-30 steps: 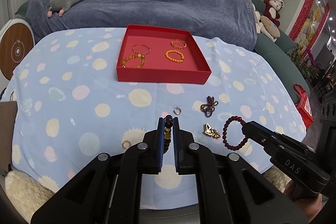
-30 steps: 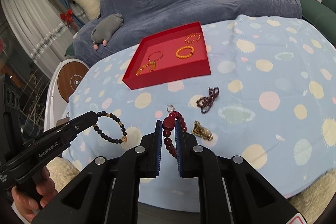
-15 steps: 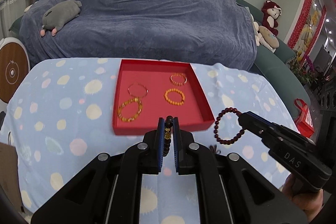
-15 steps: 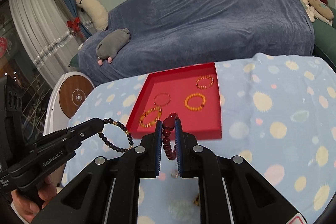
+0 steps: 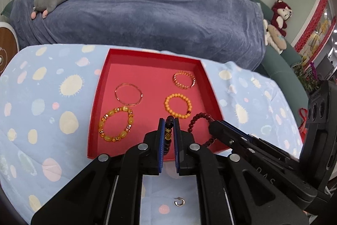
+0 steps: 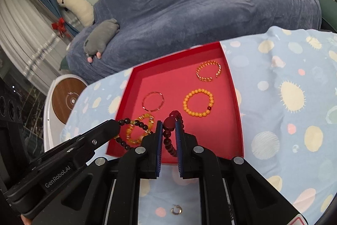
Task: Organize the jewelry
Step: 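Lower both bracelets into the red box and open both tools, then move both tools back over the garnet strand and gold watch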
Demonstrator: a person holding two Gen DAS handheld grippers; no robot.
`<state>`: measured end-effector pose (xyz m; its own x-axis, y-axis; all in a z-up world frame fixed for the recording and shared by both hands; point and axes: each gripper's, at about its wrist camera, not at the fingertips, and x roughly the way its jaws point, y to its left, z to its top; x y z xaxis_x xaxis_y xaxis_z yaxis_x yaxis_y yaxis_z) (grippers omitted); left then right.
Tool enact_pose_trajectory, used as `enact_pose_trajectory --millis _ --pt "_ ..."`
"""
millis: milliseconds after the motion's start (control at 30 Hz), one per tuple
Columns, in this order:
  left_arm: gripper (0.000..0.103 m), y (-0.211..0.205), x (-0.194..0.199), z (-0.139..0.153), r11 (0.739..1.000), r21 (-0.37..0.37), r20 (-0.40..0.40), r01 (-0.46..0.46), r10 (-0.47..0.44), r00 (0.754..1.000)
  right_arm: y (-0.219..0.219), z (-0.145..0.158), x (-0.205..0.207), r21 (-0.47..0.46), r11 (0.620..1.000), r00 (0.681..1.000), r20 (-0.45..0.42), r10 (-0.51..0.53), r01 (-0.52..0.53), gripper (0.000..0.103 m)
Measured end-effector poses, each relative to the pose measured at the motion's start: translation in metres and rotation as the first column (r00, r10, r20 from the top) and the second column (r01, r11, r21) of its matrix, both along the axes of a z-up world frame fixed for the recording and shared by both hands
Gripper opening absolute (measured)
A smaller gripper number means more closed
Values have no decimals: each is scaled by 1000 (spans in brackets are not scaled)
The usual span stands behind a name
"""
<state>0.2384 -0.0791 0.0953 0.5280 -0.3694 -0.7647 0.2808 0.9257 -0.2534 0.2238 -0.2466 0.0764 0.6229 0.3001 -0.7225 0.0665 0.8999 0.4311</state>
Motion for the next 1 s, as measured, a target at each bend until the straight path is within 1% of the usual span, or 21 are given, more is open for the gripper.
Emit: enact_pose_trajectory --millis 133,233,267,300,333,367,400,433,500,567,667,800,867,1000 --pt "8 0 8 -22 1000 24 -31 -11 12 999 -3 -23 8 -35 999 999 -50 -1 -1 12" --pt "8 5 12 -36 999 36 -47 -33 35 998 -5 -32 7 -78 997 998 -64 -7 2 12" --pt "12 7 12 -39 998 41 -49 -40 42 998 -5 -32 5 -96 995 998 -58 -16 10 16" --pt "24 10 12 -41 997 49 -50 -52 54 997 -6 -32 3 -112 994 998 -51 -23 18 18" --pt "34 13 11 -42 996 57 -48 -70 73 996 -7 -31 1 -124 992 999 -44 -28 22 20" --pt "49 16 9 -42 994 59 -42 -90 92 995 -8 -29 -3 -134 991 999 -34 -32 28 25" --pt "52 21 5 -40 993 50 -28 -106 108 994 -9 -27 -6 -143 989 999 -26 -38 33 29" --pt "53 24 3 -39 993 45 -22 -113 114 993 -9 -25 -11 -150 988 999 -15 -41 38 35" --pt "60 31 -6 -36 991 44 -13 -124 125 992 -11 -20 -20 -158 986 999 3 -44 44 38" --pt "60 37 -14 -35 990 49 -7 -131 132 991 -13 -16 -34 -159 986 999 13 -44 46 41" --pt "61 44 -29 -33 989 40 -18 -139 140 990 -15 -12 -56 -152 987 999 15 -48 49 44" --pt "62 51 -57 -34 989 58 -30 -137 139 990 -15 -11 -90 -154 987 999 0 -50 49 45" --pt "63 54 -75 -37 988 79 -34 -131 134 990 -15 -13 -104 -157 986 998 -11 -54 51 45" --pt "64 61 -106 -46 987 104 -53 -125 132 990 -16 -21 -134 -164 985 997 -42 -61 54 45"
